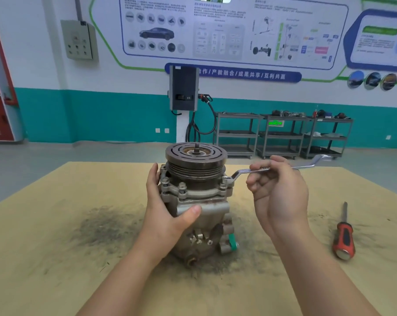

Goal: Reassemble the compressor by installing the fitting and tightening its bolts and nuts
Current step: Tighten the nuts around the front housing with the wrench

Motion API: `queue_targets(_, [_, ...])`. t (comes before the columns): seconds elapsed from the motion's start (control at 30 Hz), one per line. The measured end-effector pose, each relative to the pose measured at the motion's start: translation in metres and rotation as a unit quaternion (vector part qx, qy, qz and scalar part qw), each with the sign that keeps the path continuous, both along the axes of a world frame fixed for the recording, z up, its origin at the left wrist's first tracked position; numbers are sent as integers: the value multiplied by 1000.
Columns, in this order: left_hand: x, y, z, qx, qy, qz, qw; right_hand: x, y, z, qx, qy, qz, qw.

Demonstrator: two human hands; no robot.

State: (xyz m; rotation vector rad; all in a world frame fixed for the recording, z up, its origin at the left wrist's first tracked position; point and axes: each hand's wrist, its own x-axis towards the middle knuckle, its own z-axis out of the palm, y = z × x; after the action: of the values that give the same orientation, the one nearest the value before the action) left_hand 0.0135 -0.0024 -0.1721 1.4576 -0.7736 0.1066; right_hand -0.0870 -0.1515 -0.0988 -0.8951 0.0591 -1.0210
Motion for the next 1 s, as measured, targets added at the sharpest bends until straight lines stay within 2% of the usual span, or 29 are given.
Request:
queue_targets(0.23, [0,1,1,17,-4,15,1000,1,-7,-3,17,12,106,994])
queue_targets(0.3, [0,1,0,23,-8,16,1000,1,-1,-10,-15,-6,51,999])
queue_targets(0.4, [-3,0,1,25,-5,17,1000,3,13,-24,-112,-65,-92,987])
queue_targets(0.53, [-6,-3,1,20,5,32,999,2,28,-34,-304,-144,-229,914])
queue_targets(0.67, [-6,-2,3,14,6,29,999,3,39,-44,-488,-88,-259,829])
queue_targets(0.7, [-7,-4,4,10,16,19,1000,3,43,-44,-509,-68,-251,821])
queue_targets(0.8, [-7,-6,5,-39,73,7,997,-1,45,-37,-525,-48,-211,823])
queue_targets(0.87, [-8,-4,3,6,44,18,999,-7,41,-29,-505,-67,-203,836])
queue_targets(0.93, [-7,-1,1,37,22,31,999,-11,36,-18,-414,-78,-201,884])
queue_targets(1.0, [-4,0,0,40,25,31,998,-13,29,-10,-276,-62,-182,942])
